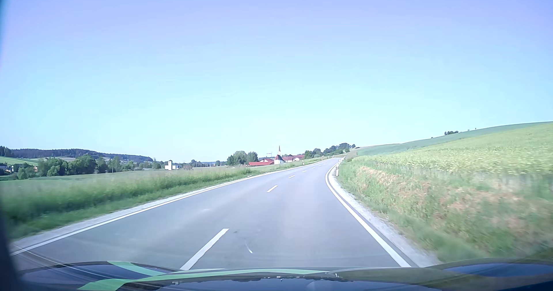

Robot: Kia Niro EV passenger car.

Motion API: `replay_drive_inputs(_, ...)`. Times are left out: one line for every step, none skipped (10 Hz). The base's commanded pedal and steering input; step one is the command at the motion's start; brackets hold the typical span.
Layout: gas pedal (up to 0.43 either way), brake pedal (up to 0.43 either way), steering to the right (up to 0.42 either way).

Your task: Follow the waypoints while adhering to traffic rules and regulations

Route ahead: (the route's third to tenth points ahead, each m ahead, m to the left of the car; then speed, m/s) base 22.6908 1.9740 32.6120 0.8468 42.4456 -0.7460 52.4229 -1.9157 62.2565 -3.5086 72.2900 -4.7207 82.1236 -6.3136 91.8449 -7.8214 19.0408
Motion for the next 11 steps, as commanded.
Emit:
replay_drive_inputs(0.157, 0.000, 0.016)
replay_drive_inputs(0.157, 0.000, 0.016)
replay_drive_inputs(0.169, 0.000, 0.016)
replay_drive_inputs(0.169, 0.000, 0.016)
replay_drive_inputs(0.169, 0.000, 0.016)
replay_drive_inputs(0.177, 0.000, 0.016)
replay_drive_inputs(0.177, 0.000, 0.015)
replay_drive_inputs(0.177, 0.000, 0.014)
replay_drive_inputs(0.177, 0.000, 0.012)
replay_drive_inputs(0.177, 0.000, 0.011)
replay_drive_inputs(0.177, 0.000, 0.011)
